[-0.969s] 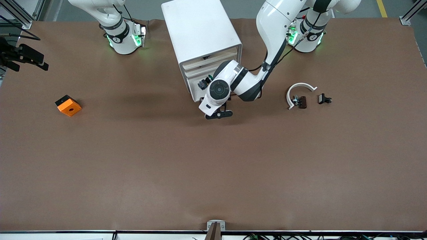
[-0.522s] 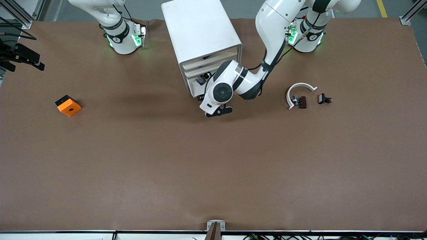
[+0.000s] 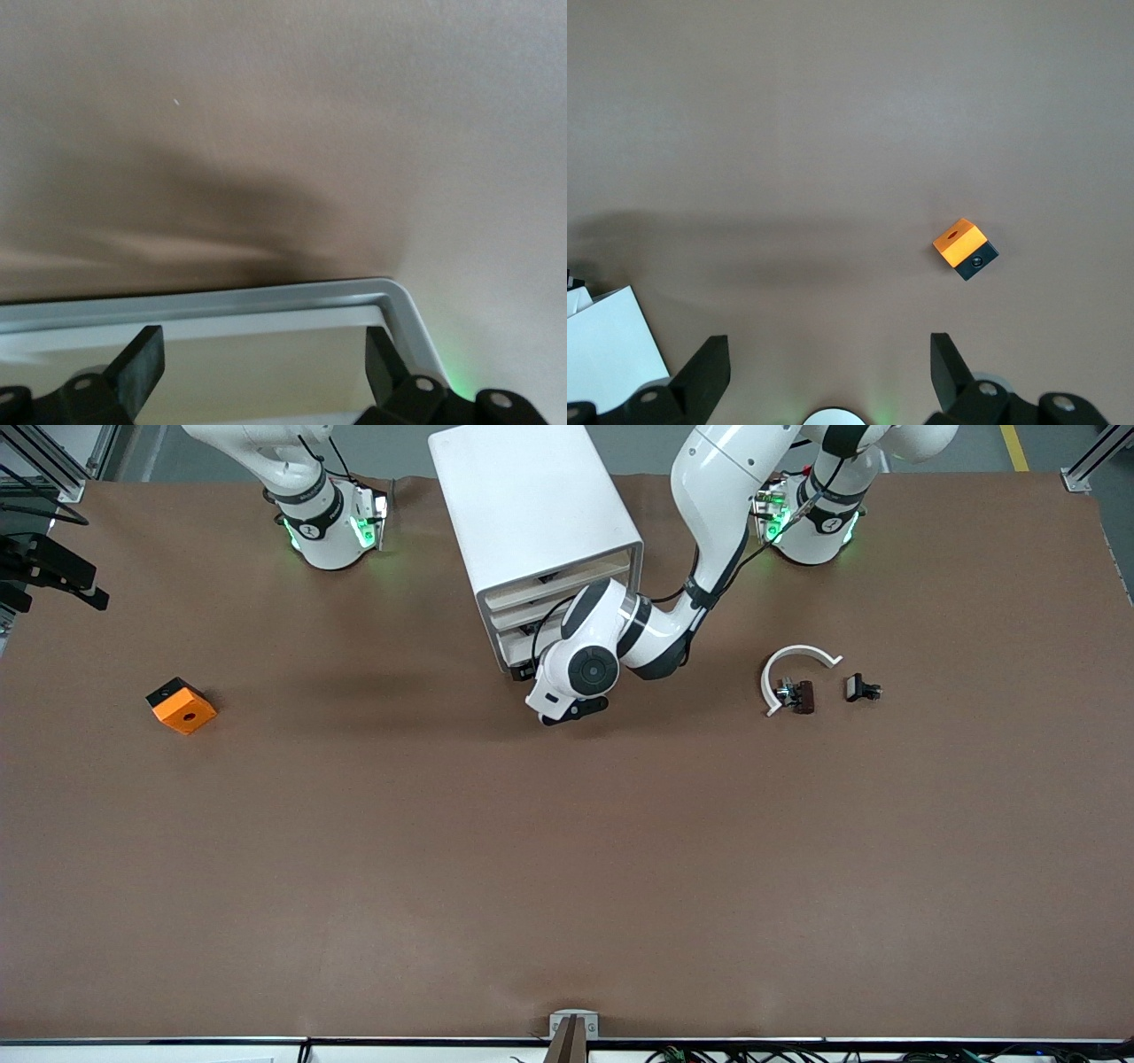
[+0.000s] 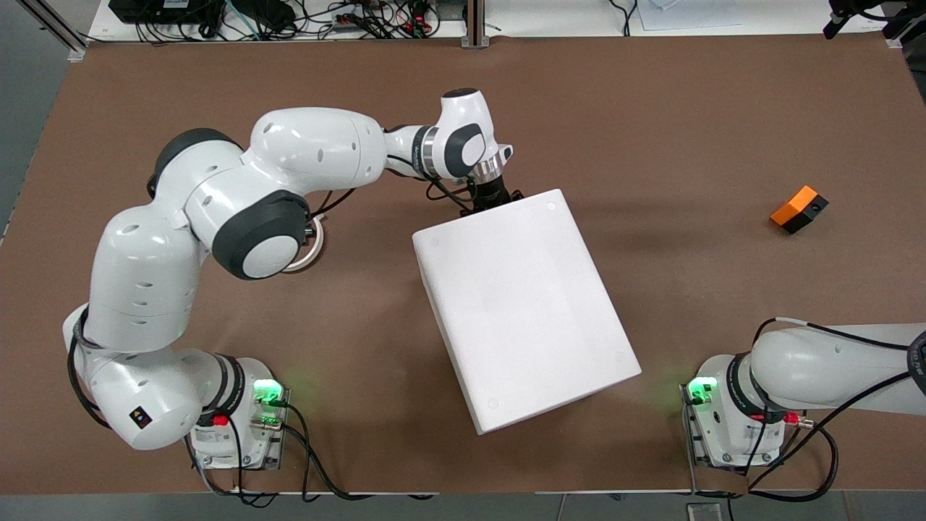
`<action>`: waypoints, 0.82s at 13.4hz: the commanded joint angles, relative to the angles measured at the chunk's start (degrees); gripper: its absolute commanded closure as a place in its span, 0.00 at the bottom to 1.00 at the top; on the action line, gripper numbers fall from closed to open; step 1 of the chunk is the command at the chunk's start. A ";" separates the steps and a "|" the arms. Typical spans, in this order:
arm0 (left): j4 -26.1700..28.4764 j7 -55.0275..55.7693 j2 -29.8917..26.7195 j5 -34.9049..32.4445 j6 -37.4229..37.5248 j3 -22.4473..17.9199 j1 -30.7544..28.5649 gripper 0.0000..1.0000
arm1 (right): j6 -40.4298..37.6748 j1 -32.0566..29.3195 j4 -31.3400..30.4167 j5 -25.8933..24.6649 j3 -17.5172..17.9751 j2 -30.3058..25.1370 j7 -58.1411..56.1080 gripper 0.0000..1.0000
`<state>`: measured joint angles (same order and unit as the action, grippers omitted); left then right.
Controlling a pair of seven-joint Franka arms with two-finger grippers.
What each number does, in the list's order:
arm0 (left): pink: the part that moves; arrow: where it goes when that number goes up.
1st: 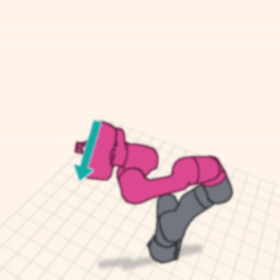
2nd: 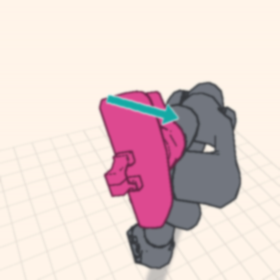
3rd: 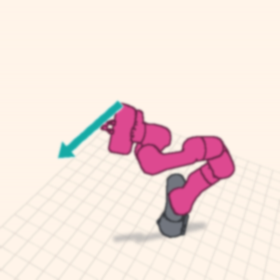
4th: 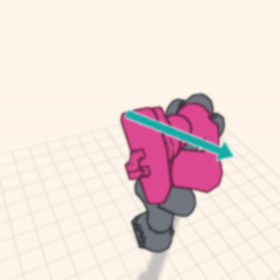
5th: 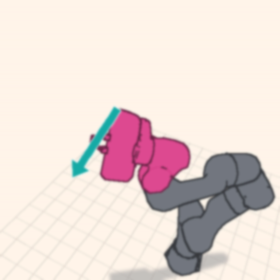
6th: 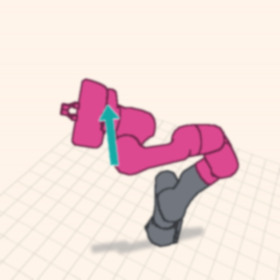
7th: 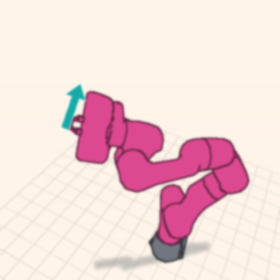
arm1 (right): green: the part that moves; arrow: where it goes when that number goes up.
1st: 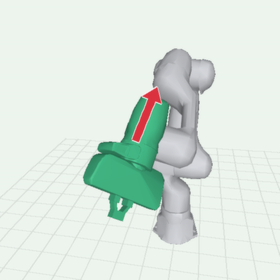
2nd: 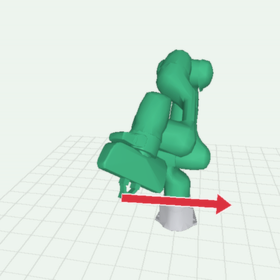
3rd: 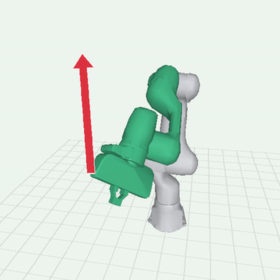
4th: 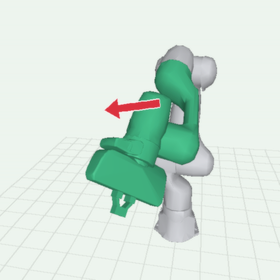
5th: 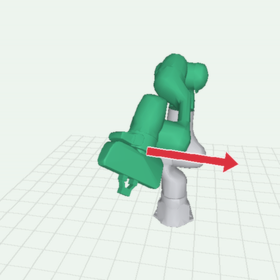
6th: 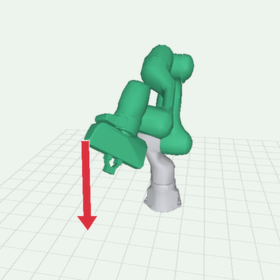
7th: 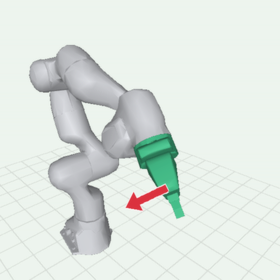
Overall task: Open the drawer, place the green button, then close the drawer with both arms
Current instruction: 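Push the drawer shut into the cabinet with the left gripper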
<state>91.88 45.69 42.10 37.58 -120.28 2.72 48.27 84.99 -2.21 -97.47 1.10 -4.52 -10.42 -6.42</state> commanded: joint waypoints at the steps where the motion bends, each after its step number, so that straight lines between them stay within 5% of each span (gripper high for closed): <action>1: 0.23 0.45 -0.36 4.33 -0.22 0.10 0.42 0.00 | 1.14 -0.69 -1.93 -0.48 0.39 -1.71 -0.87 0.00; 11: 1.82 0.45 1.14 13.11 -0.31 0.10 1.30 0.00 | 1.58 -0.69 -1.93 -0.48 0.39 -1.71 -0.96 0.00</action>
<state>93.61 45.69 43.05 47.74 -120.28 2.80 48.75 85.80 -2.27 -97.81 1.10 -4.52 -10.44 -6.46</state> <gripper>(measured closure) 0.000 0.000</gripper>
